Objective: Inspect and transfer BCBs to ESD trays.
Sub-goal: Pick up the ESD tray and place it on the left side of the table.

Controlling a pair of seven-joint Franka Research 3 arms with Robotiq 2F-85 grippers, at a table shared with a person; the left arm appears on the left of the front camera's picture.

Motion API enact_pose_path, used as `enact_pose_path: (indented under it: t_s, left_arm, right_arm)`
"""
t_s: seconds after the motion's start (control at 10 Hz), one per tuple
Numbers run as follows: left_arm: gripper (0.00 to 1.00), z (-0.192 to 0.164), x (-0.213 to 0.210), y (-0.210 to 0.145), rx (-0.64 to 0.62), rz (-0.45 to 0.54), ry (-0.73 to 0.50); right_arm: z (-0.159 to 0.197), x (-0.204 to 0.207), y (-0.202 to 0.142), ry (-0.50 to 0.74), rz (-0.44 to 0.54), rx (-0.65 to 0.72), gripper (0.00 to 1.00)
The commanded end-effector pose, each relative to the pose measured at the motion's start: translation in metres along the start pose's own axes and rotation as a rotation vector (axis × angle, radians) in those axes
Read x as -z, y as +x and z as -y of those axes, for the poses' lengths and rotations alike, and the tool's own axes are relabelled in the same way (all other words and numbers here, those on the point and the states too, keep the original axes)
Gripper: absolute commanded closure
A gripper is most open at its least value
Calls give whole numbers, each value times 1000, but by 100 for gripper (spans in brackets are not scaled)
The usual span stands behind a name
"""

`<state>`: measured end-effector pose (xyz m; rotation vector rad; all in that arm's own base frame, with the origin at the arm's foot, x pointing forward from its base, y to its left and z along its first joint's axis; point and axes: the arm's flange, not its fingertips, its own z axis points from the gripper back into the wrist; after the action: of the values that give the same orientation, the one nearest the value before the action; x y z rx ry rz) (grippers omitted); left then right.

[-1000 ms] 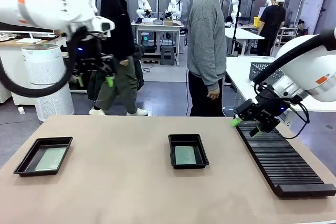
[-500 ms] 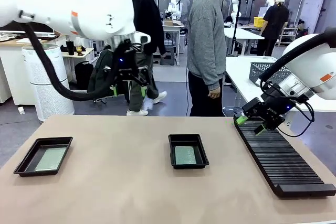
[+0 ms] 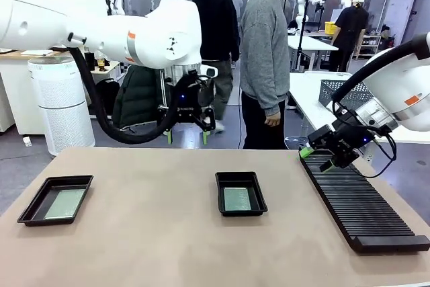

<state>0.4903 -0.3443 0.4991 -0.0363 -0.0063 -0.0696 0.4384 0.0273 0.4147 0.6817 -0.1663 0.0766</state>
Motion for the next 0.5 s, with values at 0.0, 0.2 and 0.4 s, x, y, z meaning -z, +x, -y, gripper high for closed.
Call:
enact_pose_path:
  t_s: [0.0,0.2,0.4]
  left_arm:
    - [0,14,10,4,-17,-25,31]
    - [0,26,31,9,-1,-50,14]
    - [0,44,49,13,9,-52,8]
  right_arm:
    - [9,3,2,54,15,-15,0]
    - [1,1,0,11,5,2,0]
    - [1,1,0,11,5,2,0]
